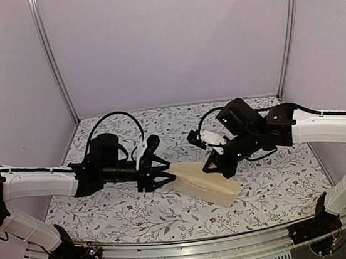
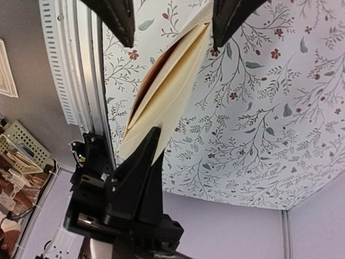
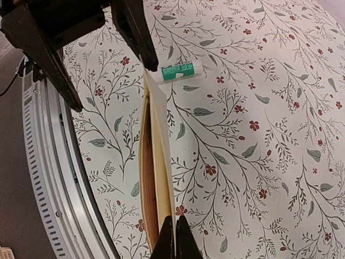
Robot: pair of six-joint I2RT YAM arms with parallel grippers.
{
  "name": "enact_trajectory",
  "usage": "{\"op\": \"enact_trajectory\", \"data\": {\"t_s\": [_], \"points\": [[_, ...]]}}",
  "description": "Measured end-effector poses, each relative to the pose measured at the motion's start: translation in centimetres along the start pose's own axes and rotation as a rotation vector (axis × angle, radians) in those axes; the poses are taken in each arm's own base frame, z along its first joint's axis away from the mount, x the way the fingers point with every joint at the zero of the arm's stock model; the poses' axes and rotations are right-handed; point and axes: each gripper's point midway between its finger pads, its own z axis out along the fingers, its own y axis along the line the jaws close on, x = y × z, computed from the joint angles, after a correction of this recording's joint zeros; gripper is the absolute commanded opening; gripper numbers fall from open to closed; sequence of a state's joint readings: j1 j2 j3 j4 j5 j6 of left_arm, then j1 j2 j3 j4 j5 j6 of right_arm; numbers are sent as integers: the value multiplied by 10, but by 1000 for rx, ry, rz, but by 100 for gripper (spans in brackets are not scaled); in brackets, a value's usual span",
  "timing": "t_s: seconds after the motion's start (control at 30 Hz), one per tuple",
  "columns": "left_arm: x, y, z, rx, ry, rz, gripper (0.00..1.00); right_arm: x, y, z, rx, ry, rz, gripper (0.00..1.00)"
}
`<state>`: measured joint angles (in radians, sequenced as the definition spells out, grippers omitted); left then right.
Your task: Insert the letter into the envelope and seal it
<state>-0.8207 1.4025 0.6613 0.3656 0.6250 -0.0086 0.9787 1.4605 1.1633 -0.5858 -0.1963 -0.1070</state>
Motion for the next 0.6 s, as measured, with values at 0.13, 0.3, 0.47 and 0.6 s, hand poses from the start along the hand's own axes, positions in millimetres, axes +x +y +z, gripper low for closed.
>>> {"op": "enact_trajectory", "data": {"t_s": [0.13, 0.3, 0.47, 0.6], "points": [[-15, 3, -13, -65, -50, 10, 99, -10, 1, -9, 2, -53, 33, 0], [-28, 5, -31, -145, -104, 13, 100, -17, 0, -12, 4, -89, 100, 0], [-40, 5, -45, -206, -151, 19, 100, -19, -16, -22, 21, -132, 220, 0], [-46, 4, -48, -232, -170, 24, 96, -25, -37, -45, -16, -233, 353, 0]]}}
